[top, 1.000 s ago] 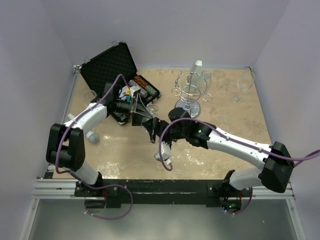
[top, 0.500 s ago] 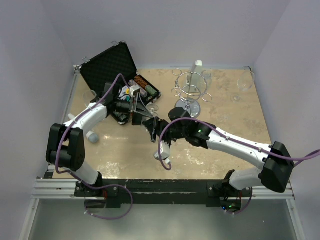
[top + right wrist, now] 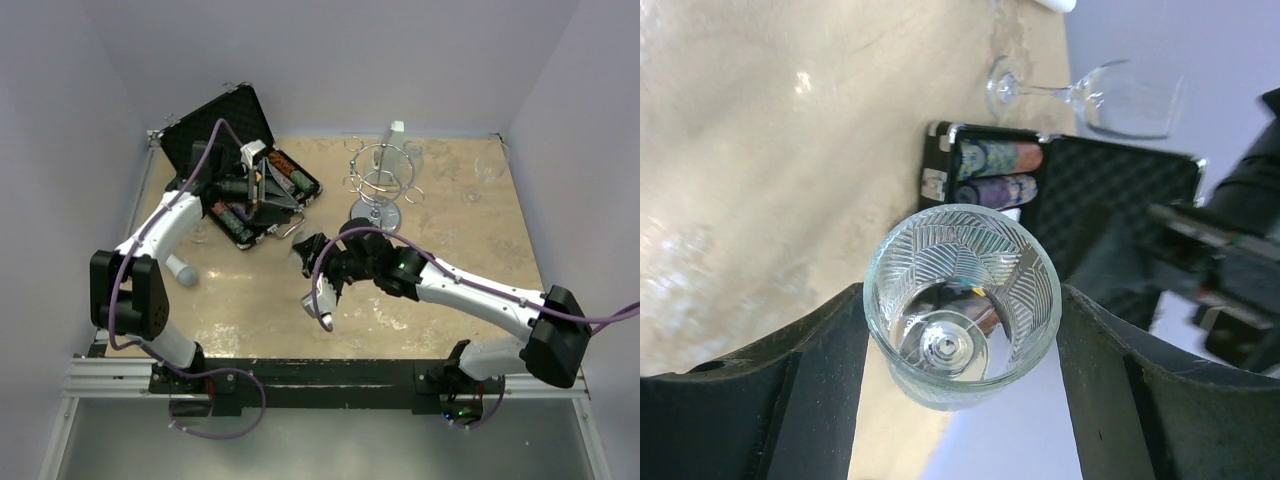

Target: Take the wine glass off the wine glass rack

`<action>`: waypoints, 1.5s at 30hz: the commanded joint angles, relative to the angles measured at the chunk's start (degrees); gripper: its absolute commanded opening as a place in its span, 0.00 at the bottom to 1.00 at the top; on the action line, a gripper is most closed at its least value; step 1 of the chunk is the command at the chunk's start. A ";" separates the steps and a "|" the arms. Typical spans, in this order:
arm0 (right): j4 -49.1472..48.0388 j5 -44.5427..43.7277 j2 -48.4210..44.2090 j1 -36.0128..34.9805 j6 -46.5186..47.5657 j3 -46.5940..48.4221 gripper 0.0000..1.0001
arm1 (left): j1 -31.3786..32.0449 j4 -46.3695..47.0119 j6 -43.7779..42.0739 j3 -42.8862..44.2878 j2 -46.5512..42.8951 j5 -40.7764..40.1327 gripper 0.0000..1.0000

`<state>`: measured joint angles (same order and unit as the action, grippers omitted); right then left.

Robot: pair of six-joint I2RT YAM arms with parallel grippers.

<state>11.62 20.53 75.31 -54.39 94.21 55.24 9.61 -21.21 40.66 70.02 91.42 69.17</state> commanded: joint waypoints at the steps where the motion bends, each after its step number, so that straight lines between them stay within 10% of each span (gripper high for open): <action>1: -9.32 1.79 -2.10 -0.19 -15.70 1.62 0.00 | -1.78 -6.63 -10.14 8.36 -1.59 -4.81 1.00; 10: -26.87 6.18 2.73 -0.19 -44.78 6.45 0.00 | -12.13 -12.47 -24.42 30.52 -2.91 -9.40 1.00; 24: -51.42 2.23 23.64 -2.12 -90.86 19.01 0.00 | -35.00 12.69 -10.24 23.15 -18.28 -10.62 1.00; 45: -59.69 -5.06 47.99 -4.85 -90.53 35.19 0.00 | -35.27 -2.33 -23.34 29.29 -21.81 -18.28 1.00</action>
<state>-38.94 17.45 121.99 -59.40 2.31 84.90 -25.36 -17.45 23.40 93.54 68.86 53.06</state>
